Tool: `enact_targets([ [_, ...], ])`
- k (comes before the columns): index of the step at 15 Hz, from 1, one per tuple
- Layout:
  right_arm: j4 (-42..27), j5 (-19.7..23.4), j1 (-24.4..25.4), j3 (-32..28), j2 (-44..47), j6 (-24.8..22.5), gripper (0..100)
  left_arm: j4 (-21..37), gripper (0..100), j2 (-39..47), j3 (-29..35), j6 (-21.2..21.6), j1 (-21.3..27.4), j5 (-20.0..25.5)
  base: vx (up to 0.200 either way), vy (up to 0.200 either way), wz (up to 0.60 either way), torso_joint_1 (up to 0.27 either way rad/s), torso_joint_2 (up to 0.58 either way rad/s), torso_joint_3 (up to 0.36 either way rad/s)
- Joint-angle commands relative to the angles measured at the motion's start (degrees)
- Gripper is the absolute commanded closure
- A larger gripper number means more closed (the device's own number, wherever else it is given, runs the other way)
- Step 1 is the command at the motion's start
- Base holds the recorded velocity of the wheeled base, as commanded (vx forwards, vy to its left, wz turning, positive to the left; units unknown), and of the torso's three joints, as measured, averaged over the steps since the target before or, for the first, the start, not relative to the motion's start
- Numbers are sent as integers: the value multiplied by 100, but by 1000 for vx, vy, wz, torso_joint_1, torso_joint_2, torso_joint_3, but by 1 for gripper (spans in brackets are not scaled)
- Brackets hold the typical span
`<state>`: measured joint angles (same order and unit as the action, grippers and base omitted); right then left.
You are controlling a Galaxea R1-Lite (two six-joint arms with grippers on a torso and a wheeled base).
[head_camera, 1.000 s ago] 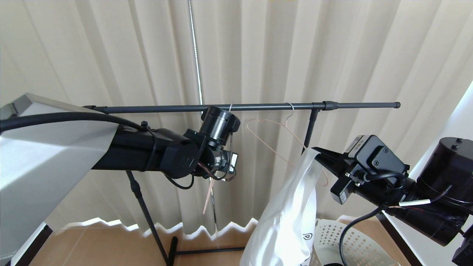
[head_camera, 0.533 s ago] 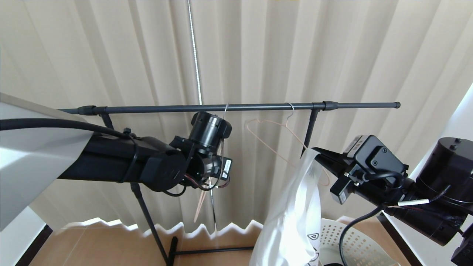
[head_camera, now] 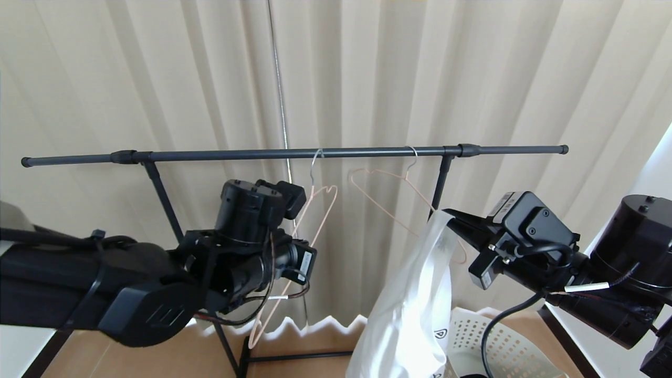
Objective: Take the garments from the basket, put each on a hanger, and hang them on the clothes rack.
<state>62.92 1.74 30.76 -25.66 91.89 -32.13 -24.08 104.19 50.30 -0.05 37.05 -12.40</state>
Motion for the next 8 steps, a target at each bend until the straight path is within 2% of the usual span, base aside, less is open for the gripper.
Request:
enact_targets([
  [1,1,1,9,-9,13,-3,100,-537,100,-523,-732,40,-22,343,0,0,0,0,0,0],
  [2,1,-16,0,-27,13,-3,100,-1099,100,-690,-1286,198,-84,642,0,0,0,0,0,0],
  [3,1,-16,0,-27,4,-3,100,-1161,100,-707,-1356,216,-92,668,0,0,0,0,0,0],
  [5,1,-350,0,-79,22,5,100,-2708,100,-918,-2745,462,-154,1389,0,0,0,0,0,0],
  [6,1,-368,0,-88,22,5,100,-2795,100,-918,-2815,471,-154,1433,0,0,0,0,0,0],
  [7,-16,-614,0,-167,30,14,100,-3833,100,-892,-3606,664,-163,1811,0,0,0,0,0,0],
  [8,-34,-834,0,-211,39,14,100,-4272,100,-874,-3958,726,-163,1978,0,0,0,0,0,0],
])
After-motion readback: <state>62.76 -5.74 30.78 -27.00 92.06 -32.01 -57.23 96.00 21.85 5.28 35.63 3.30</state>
